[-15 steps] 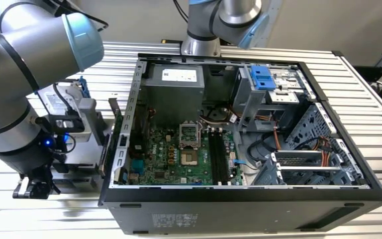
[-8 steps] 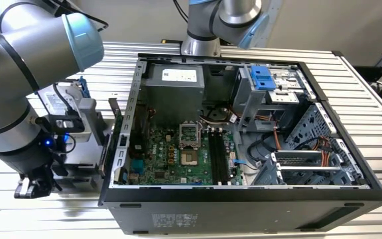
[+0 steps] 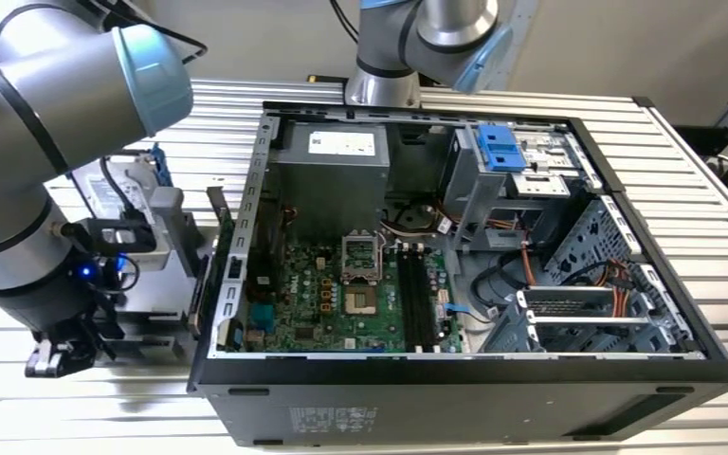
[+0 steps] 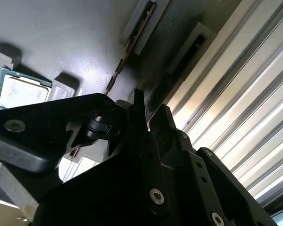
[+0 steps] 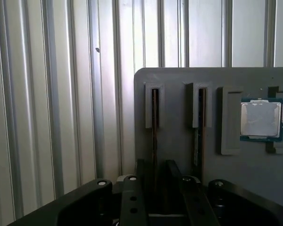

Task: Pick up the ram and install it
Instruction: 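Pick up the ram and move it above insertion slot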

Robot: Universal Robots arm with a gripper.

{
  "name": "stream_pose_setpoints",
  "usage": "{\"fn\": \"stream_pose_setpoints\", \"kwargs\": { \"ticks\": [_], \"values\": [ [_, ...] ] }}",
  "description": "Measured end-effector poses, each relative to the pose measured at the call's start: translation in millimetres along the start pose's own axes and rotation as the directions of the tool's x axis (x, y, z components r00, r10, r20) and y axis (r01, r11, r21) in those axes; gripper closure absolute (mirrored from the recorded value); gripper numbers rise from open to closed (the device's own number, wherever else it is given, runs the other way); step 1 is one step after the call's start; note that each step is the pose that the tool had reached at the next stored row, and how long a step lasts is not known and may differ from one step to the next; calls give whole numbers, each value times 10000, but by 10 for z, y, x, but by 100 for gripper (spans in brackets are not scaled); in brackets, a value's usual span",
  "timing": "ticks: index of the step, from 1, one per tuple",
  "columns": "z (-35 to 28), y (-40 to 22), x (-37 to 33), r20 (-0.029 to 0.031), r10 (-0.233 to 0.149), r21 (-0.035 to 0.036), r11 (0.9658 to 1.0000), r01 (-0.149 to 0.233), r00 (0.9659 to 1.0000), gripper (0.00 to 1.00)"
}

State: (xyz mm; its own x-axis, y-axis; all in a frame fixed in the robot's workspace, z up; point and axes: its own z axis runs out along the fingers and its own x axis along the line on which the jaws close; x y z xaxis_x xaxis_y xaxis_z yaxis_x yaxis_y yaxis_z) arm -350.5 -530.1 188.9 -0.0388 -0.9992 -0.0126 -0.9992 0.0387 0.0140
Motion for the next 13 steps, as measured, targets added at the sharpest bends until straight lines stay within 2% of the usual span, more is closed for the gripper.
{"fn": "stream_pose_setpoints", "kwargs": {
  "ticks": [3,10,13],
  "values": [
    [-13,25,-1,-2,1,0,10000,-1,10000,0],
    [-89,51,-3,-6,0,3,10000,0,10000,0],
    [-90,64,-3,-5,3,38,10000,-3,10000,0]
  ]
}}
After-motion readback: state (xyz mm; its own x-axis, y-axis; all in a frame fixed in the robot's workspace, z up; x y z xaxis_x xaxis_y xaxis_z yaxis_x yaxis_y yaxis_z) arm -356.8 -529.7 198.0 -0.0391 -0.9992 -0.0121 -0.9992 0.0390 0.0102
